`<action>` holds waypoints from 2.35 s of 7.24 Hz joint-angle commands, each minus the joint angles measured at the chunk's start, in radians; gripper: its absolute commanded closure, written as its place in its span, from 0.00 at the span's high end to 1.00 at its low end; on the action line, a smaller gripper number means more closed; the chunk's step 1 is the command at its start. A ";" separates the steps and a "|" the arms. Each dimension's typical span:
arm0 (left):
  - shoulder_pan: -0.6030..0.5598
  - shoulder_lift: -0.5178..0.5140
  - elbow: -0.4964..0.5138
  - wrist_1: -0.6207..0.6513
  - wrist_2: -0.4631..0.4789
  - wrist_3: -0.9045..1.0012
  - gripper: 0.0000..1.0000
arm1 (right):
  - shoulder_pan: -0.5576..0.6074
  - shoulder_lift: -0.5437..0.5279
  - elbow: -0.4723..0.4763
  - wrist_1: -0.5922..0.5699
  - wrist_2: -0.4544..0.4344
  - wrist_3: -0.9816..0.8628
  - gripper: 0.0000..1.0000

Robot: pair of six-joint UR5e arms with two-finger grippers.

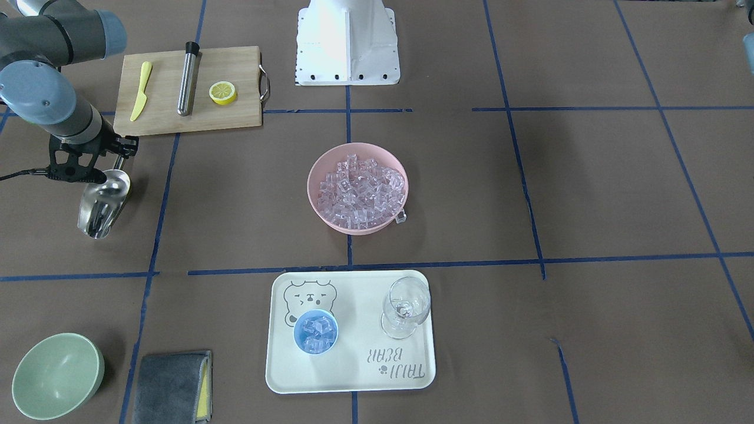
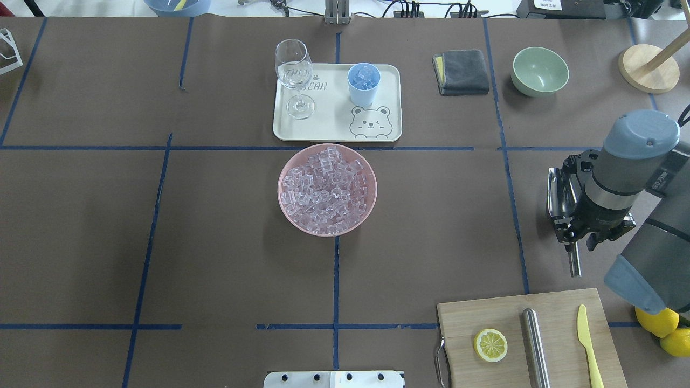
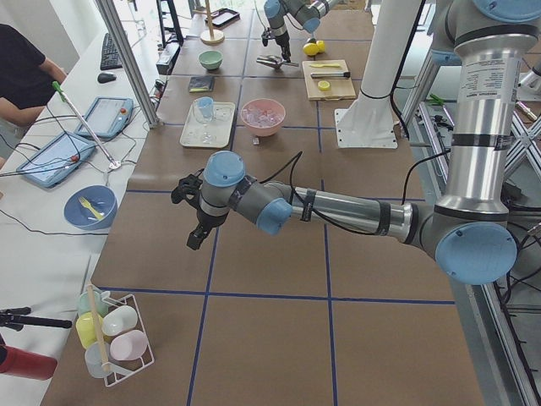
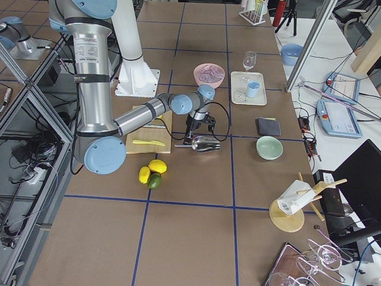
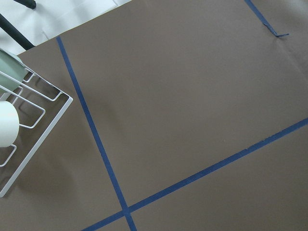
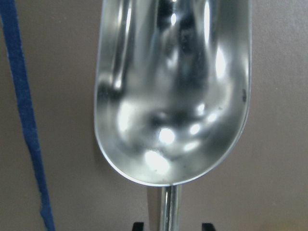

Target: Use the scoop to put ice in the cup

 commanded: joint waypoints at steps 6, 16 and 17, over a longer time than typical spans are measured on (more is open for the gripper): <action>-0.008 0.009 -0.016 0.114 0.006 0.013 1.00 | 0.320 0.007 0.069 -0.006 0.014 -0.365 1.00; -0.153 0.090 0.015 0.391 -0.033 0.149 1.00 | 0.764 0.001 -0.331 0.136 0.183 -0.989 1.00; -0.152 0.089 0.026 0.390 -0.033 0.148 1.00 | 0.794 0.011 -0.381 0.142 0.192 -0.982 1.00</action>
